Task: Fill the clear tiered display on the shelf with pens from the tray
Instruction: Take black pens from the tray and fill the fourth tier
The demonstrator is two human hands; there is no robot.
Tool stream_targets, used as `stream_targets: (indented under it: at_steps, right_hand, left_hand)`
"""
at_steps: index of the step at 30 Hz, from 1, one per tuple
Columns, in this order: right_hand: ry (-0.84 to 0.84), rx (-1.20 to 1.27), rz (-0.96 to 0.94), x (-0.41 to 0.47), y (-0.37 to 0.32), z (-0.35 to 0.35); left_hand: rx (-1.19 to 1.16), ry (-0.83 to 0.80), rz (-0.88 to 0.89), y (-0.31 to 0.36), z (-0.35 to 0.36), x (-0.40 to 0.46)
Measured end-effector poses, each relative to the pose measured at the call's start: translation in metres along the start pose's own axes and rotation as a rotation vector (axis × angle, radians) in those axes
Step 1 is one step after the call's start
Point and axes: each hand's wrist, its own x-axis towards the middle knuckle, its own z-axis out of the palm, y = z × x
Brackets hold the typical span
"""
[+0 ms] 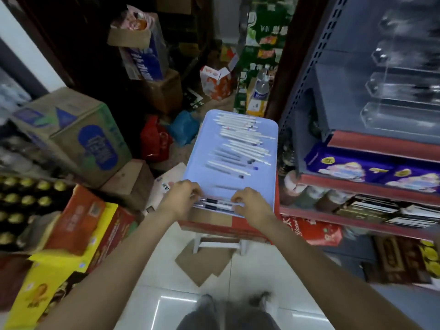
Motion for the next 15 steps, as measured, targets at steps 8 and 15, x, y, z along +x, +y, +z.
stream_targets:
  at_steps: [8,15]
  right_hand:
    - [0.045,-0.203,0.063,0.009,-0.007,0.008]
    - [0.105,-0.170,0.096,0.006,-0.007,0.007]
  left_hand:
    - [0.036,-0.079,0.077,-0.019,0.006,0.003]
    - [-0.054,-0.131,0.114,-0.031,0.007,0.009]
